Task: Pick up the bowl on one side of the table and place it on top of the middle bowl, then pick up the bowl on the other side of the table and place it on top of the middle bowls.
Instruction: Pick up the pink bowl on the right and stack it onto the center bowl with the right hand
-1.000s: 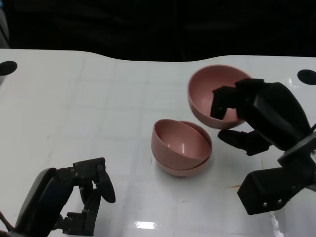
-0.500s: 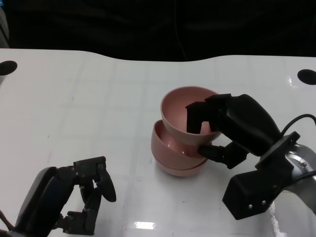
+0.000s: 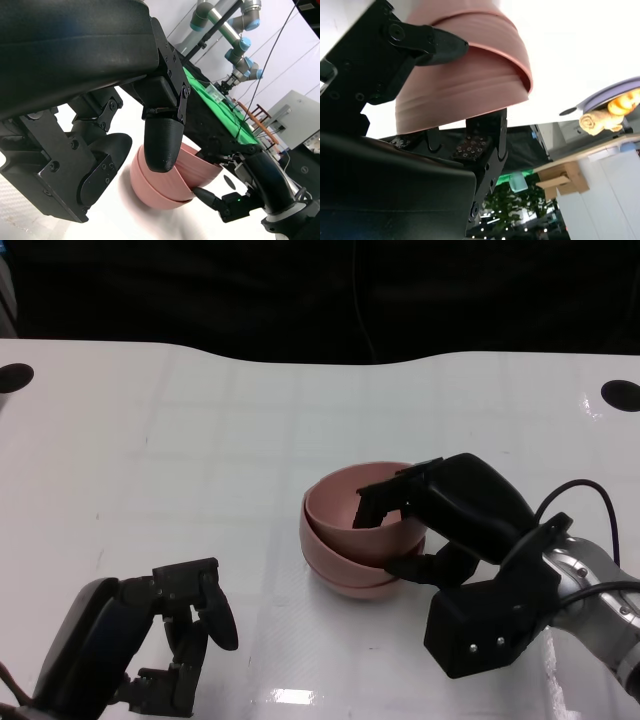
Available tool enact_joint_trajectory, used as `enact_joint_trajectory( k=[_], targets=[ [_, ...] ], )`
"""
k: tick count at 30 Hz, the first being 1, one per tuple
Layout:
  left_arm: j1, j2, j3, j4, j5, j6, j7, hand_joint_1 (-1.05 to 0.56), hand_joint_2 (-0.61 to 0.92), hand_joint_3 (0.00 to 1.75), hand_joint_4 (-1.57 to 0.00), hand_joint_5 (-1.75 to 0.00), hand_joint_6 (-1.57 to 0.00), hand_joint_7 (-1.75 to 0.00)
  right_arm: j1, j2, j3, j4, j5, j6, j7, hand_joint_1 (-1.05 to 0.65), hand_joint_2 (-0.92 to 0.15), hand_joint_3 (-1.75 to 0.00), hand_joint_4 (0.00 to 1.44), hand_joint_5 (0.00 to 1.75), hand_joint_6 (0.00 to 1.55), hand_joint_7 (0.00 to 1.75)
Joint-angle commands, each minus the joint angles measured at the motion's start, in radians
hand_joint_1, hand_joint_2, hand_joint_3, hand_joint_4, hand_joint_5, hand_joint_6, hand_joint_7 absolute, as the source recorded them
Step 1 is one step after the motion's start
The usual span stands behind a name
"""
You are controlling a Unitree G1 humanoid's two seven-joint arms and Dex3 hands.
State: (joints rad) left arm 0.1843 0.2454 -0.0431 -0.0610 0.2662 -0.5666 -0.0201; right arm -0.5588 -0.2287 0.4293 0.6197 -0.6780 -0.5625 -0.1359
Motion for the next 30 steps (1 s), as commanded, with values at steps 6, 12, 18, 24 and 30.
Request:
enact_joint_trajectory(
  k=[6,12,18,24,30],
  targets=[
    [0.010,0.006,0.005,-0.008,0.001,-0.002,-0.002,0.08,0.19,1.62,-0.98,-1.65,-0.88,-1.48,-0.007,-0.032,0.005,-0.042,0.002,0.043,0.070,-0.44,-0.90,-0.11,0.52,0.37,0.68,0.02],
    [0.008,0.009,0.007,-0.003,0.004,-0.003,-0.002,0.08,0.19,1.61,-0.97,-1.65,-0.87,-1.48,0.066,-0.086,-0.018,-0.205,-0.004,0.106,0.123,-0.63,-0.92,-0.25,0.40,0.33,0.53,0.00],
    [0.002,0.009,0.006,0.006,-0.003,-0.005,-0.006,0.09,0.20,1.61,-0.97,-1.65,-0.87,-1.48,0.153,-0.132,-0.070,-0.346,0.064,0.121,0.165,-0.68,-0.92,-0.30,0.32,0.32,0.43,0.00],
    [0.000,0.009,0.005,0.010,-0.006,-0.002,-0.009,0.09,0.20,1.61,-0.97,-1.65,-0.87,-1.47,0.218,-0.163,-0.112,-0.445,0.115,0.123,0.214,-0.69,-0.92,-0.32,0.20,0.45,0.37,0.00],
    [-0.002,0.006,0.003,0.012,-0.001,-0.007,-0.005,0.09,0.21,1.61,-0.97,-1.65,-0.88,-1.47,0.275,-0.183,-0.158,-0.549,0.162,0.143,0.267,-0.70,-0.92,-0.34,0.09,0.49,0.29,0.00]
  ],
)
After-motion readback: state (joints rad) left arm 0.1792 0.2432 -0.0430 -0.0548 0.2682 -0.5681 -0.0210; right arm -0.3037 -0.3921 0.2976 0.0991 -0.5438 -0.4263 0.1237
